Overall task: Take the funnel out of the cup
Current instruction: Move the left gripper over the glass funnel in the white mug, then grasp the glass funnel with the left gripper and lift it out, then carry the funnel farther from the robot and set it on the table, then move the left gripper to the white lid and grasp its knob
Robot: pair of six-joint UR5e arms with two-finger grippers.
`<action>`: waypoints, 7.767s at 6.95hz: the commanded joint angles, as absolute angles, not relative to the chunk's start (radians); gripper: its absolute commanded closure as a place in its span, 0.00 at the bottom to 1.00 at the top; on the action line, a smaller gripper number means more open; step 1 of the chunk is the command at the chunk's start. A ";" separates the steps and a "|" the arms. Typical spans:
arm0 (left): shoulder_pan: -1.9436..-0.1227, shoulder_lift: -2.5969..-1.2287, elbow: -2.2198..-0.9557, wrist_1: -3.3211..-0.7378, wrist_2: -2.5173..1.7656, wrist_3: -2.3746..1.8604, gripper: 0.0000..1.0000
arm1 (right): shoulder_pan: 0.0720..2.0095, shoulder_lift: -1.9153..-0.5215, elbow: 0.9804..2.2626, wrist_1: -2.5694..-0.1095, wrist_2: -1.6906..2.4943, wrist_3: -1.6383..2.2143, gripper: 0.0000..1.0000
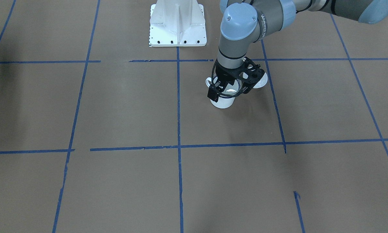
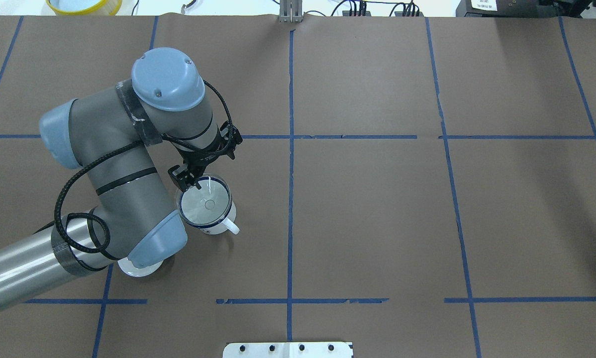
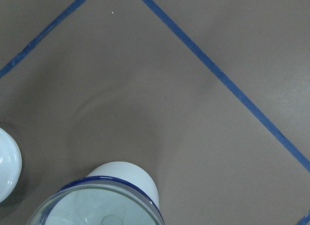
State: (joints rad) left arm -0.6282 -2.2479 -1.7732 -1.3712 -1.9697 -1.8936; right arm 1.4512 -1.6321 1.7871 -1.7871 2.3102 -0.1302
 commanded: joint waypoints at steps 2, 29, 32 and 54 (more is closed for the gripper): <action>-0.598 -2.246 -1.756 -1.411 -1.971 -1.894 0.23 | 1.451 -1.632 1.787 -1.787 2.310 -0.130 0.00; -0.732 -2.094 -1.184 -2.950 -1.519 -2.089 0.63 | 1.451 -1.632 1.787 -1.787 2.310 -0.129 0.00; -0.739 -2.048 -1.282 -2.929 -1.549 -2.059 0.01 | 1.451 -1.632 1.787 -1.787 2.310 -0.130 0.00; -0.572 -1.612 -2.306 -1.523 -1.887 -2.000 1.00 | 1.451 -1.632 1.787 -1.787 2.310 -0.130 0.00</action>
State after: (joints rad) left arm -0.5195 -1.6148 -2.2088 -1.6258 -1.8864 -2.0112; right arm 1.4511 -1.6321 1.7871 -1.7871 2.3102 -0.1302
